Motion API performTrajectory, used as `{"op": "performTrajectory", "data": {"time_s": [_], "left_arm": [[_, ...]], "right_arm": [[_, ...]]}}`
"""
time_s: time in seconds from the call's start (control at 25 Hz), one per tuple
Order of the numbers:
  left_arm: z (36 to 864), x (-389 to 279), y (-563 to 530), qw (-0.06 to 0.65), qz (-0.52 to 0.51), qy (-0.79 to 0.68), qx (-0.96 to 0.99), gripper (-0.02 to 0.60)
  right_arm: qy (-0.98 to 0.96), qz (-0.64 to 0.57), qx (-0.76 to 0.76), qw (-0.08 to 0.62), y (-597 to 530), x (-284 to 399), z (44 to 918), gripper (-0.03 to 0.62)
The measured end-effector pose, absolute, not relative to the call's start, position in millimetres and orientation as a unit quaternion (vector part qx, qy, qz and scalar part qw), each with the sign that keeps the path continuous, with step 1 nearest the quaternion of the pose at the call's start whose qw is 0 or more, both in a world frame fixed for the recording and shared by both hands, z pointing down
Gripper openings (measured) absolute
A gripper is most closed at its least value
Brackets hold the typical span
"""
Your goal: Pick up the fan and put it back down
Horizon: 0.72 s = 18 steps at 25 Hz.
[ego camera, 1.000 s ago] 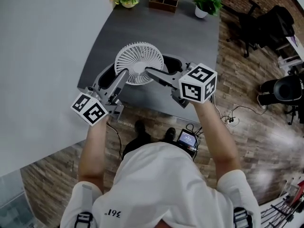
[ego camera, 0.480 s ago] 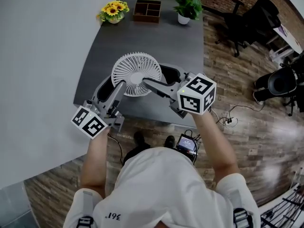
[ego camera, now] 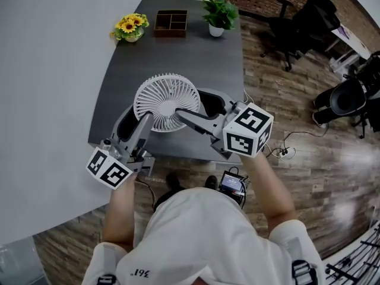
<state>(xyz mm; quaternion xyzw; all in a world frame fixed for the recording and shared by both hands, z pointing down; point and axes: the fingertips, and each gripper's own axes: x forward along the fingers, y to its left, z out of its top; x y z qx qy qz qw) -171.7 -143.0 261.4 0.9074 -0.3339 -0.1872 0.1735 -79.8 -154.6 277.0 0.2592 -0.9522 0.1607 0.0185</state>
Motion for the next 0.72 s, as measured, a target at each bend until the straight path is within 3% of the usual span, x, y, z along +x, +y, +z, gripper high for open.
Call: {"op": "performTrajectory", "data": {"time_s": [0.72], "left_arm": [[236,-127,-114,0.161,-0.187,-0.291,0.924,0.233]], "right_arm": [[-0.947,0.149,0.285,-0.008,-119,-36,250,0.282]]}}
